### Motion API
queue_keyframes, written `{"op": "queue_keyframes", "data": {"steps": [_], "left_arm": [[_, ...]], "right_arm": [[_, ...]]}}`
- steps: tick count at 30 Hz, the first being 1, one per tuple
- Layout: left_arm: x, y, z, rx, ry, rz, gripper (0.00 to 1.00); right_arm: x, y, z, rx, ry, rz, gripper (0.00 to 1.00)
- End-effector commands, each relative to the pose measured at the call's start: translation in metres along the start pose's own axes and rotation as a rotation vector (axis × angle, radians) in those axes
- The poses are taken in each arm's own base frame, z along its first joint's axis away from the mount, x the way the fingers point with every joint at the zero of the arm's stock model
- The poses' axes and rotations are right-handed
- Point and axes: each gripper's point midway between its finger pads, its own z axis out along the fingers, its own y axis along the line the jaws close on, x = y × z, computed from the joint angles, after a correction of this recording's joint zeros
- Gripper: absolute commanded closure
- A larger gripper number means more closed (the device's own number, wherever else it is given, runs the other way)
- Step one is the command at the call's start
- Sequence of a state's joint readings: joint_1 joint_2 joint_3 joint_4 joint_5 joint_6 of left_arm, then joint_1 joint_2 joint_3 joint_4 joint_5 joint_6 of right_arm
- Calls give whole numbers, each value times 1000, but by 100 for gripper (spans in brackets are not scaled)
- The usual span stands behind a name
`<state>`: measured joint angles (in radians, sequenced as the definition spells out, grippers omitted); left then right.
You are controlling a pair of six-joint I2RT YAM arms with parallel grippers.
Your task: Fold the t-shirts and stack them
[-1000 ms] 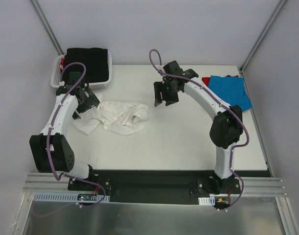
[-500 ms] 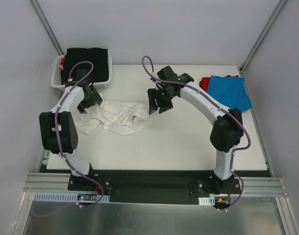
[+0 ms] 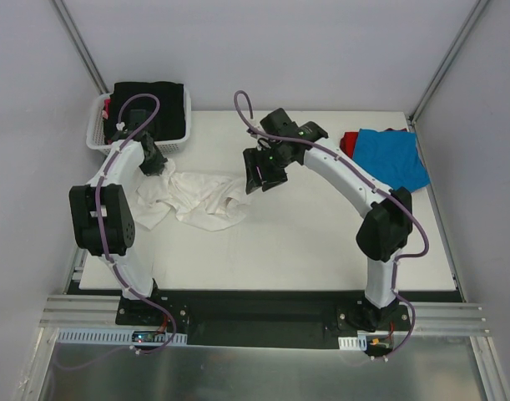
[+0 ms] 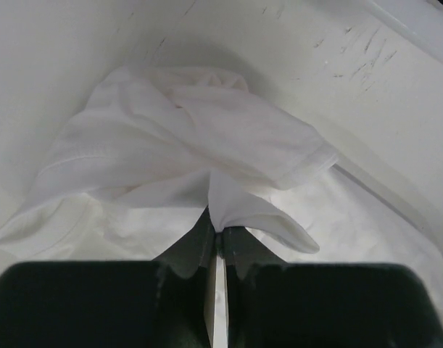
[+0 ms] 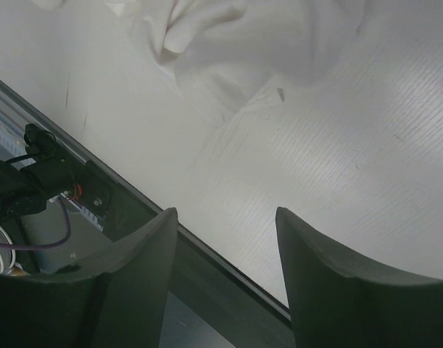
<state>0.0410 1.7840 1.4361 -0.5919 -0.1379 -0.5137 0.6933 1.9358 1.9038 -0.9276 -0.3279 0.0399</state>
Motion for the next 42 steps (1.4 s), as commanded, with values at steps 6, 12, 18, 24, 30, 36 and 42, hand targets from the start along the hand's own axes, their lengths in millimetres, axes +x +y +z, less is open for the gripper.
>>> {"op": "queue_keyframes", "data": {"steps": [6,12,18,24,30,36,42], "left_arm": [[-19,-2,-66,89,-114,-16,97],[-7,6,-92,118,-124,-30,96],[36,16,-95,156,-53,-49,99],[54,26,-99,159,-41,-28,99],[57,29,-98,151,-37,-9,100],[60,27,-98,165,-23,-8,100],[62,26,-97,168,-18,-4,99]], "right_arm": [[2,7,3,-28,28,-10,40],[12,6,22,-12,74,-33,35],[11,-4,60,30,76,-58,36],[-4,0,98,17,82,-47,37],[-24,7,114,12,50,-31,37],[-36,-1,106,65,-37,-41,40],[-41,2,105,57,-48,-34,88]]}}
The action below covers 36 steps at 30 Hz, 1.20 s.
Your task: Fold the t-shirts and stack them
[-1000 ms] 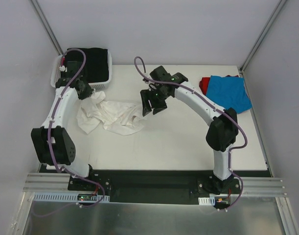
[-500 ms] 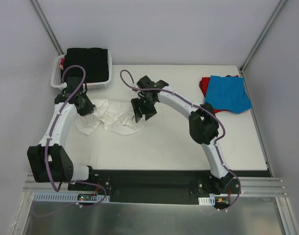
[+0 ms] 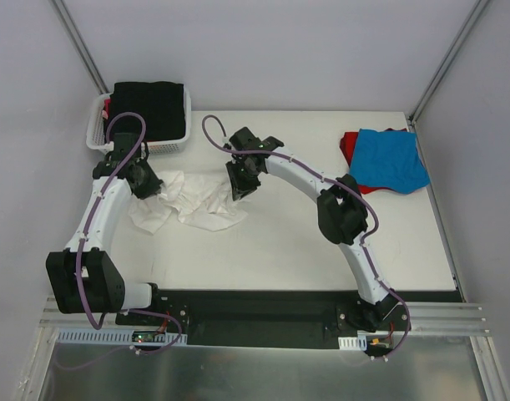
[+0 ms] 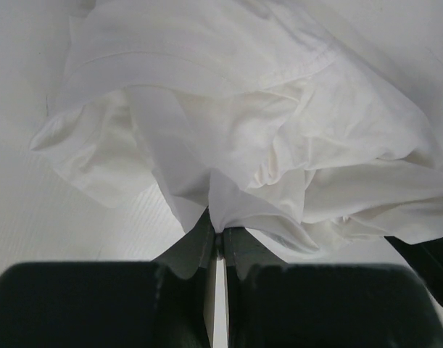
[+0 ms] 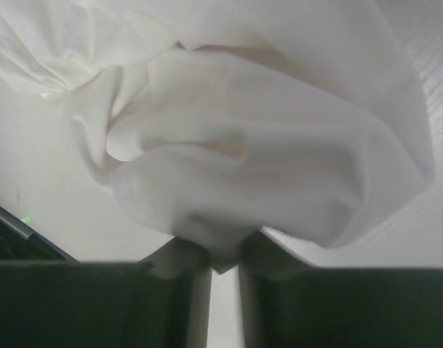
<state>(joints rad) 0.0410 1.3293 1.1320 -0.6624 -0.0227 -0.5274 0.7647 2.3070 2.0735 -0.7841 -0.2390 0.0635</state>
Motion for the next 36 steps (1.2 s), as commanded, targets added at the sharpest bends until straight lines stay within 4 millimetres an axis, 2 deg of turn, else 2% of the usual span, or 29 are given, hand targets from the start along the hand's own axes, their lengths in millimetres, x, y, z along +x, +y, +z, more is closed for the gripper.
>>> {"op": "queue_keyframes", "data": {"steps": [1,4,8,9,11,12,13,15,16,19,20,24,28,32,34,35,36], "left_arm": [[1,-1,-8,26,-8,15,99],[1,-1,-9,27,-10,23,99],[-9,-6,-17,42,-40,30,100],[-14,-7,-21,41,-54,34,100],[-34,-14,-34,44,-105,46,100],[-40,-12,-39,21,-120,53,100],[-54,-18,-51,28,-163,59,100],[-64,-20,-61,14,-195,82,100],[-76,-22,-72,8,-237,85,100],[-92,-30,-91,12,-299,111,100],[-95,-34,-96,23,-311,112,100],[-110,-50,-117,85,-362,105,99],[-132,-61,-151,132,-455,106,98],[-138,-60,-174,144,-512,113,97],[-137,-56,-179,135,-521,115,97],[-135,-53,-184,131,-531,122,97],[-134,-49,-186,112,-539,120,97]], "right_arm": [[-24,16,-30,-18,-101,-8,99],[-23,15,-34,-8,-105,-7,99],[-18,6,-56,51,-117,-21,99],[-23,3,-76,84,-162,-27,99],[-20,-9,-94,132,-188,-12,99],[-26,-12,-118,165,-247,-7,99],[-29,-22,-132,200,-278,20,99],[-29,-32,-154,246,-307,60,99],[-31,-35,-171,246,-339,94,99],[-34,-42,-202,275,-384,115,99],[-30,-47,-210,298,-378,118,99],[-41,-60,-255,349,-458,135,99],[-41,-73,-287,394,-522,138,99],[-41,-85,-314,453,-586,132,99],[-40,-90,-334,479,-642,147,99],[-37,-95,-337,503,-651,154,99],[-34,-95,-351,511,-685,160,99]]}}
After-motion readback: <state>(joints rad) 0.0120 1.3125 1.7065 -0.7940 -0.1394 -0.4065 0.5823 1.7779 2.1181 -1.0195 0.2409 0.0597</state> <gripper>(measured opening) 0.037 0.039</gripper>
